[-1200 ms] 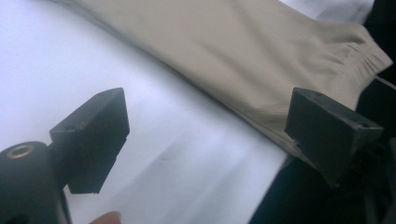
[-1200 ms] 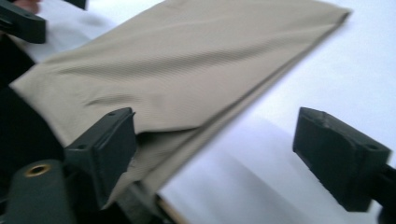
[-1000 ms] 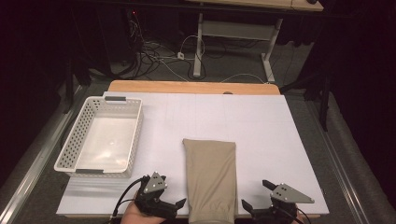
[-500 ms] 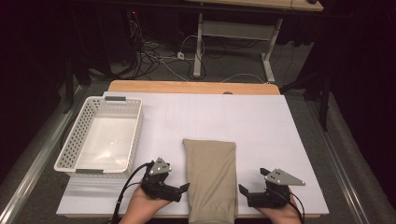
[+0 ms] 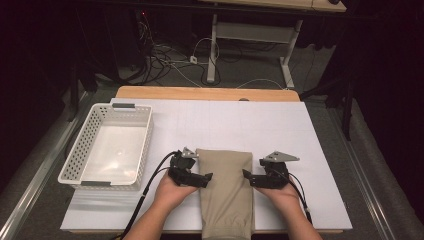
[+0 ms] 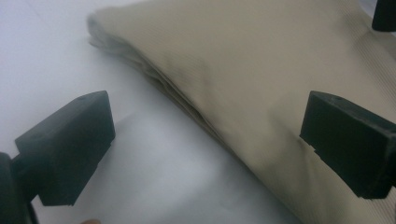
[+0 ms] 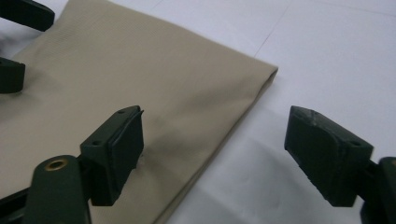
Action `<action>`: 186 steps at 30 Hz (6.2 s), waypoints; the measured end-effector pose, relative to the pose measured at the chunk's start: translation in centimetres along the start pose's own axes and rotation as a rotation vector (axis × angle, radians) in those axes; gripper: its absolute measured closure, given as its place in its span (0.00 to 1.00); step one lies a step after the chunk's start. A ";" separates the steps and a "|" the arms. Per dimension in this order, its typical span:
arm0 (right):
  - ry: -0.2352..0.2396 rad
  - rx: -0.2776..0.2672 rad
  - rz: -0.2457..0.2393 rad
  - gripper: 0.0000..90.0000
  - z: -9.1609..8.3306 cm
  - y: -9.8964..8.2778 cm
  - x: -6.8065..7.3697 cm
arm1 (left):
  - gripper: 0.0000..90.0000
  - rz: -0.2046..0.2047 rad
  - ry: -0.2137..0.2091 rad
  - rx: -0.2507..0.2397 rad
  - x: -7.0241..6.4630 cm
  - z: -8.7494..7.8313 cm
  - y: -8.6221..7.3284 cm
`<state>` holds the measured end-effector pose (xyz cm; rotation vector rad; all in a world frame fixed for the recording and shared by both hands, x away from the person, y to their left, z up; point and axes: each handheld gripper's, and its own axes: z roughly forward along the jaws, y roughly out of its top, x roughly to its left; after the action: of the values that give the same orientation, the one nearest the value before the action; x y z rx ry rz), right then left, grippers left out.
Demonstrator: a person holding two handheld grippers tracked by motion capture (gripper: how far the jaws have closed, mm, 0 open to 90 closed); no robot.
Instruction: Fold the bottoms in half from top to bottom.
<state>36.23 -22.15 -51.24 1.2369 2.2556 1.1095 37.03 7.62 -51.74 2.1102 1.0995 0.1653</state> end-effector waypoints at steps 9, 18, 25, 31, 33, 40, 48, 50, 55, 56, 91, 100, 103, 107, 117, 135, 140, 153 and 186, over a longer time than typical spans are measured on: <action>-0.045 0.045 0.001 0.35 2.1 1.2 -0.3 | 0.23 -0.011 0.074 -0.012 0.2 0.7 0.8; -0.011 0.046 -0.048 0.56 2.4 1.3 0.2 | 0.62 0.060 0.055 -0.020 -1.1 0.9 0.5; 0.030 0.043 -0.053 0.80 2.5 1.3 0.4 | 0.84 0.082 0.026 -0.029 -1.7 1.1 0.4; 0.058 0.044 -0.051 0.93 2.4 1.2 0.6 | 0.88 0.112 0.043 -0.029 -2.1 1.0 0.3; 0.043 0.034 -0.072 0.94 2.3 1.2 0.9 | 0.88 0.143 0.052 -0.033 -2.3 0.5 0.3; 0.031 -0.085 -0.099 0.94 0.1 1.7 1.0 | 0.89 0.156 0.020 -0.141 -2.3 -2.1 1.3; 0.010 -0.053 -0.082 0.94 2.1 2.4 -0.6 | 0.89 0.142 0.032 -0.115 -0.4 -0.1 3.6; -0.005 -0.059 -0.083 0.94 2.5 3.6 -1.3 | 0.89 0.146 0.050 -0.125 0.0 -0.1 5.2; -0.064 -0.166 -0.090 0.94 0.9 10.8 -3.4 | 0.88 0.138 0.138 -0.246 1.1 -2.4 12.6; -0.079 -0.186 -0.081 0.94 0.6 12.4 -4.0 | 0.85 0.126 0.163 -0.257 1.2 -2.7 13.8; 0.044 -0.048 -0.149 0.69 -5.3 -5.3 3.9 | 0.60 0.349 -0.109 -0.019 -8.8 -3.6 -7.4; 0.087 -0.014 -0.161 0.76 -5.3 -5.8 4.6 | 0.91 0.378 -0.120 -0.008 -9.2 -3.4 -7.4; 0.086 -0.015 -0.165 0.77 -5.3 -5.9 4.6 | 0.94 0.369 -0.124 0.001 -9.0 -3.7 -7.4; 0.085 -0.031 -0.157 0.76 -5.4 -5.5 4.5 | 0.95 0.369 -0.124 -0.002 -9.0 -4.0 -7.8; 0.081 -0.072 -0.135 0.58 -4.2 -3.7 4.4 | 0.55 0.286 -0.065 -0.066 -7.2 -3.5 -6.0; 0.089 0.036 -0.128 0.56 0.7 -0.1 2.7 | 0.49 0.258 0.051 -0.039 -4.1 0.9 0.0; 0.094 0.021 -0.124 0.66 -0.3 -0.9 2.7 | 0.50 0.265 0.030 -0.024 -4.5 0.3 -0.4; 0.123 0.014 -0.131 0.67 -3.2 -3.5 3.2 | 0.51 0.320 -0.033 0.001 -7.0 -1.2 -2.7; 0.169 0.056 -0.204 0.63 -7.2 -7.1 7.3 | 0.51 0.338 -0.147 0.015 -9.2 -4.5 -7.6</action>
<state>23.74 -21.85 -51.57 0.9377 2.4885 1.1172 24.38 5.96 -51.60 2.2696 0.6561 0.1591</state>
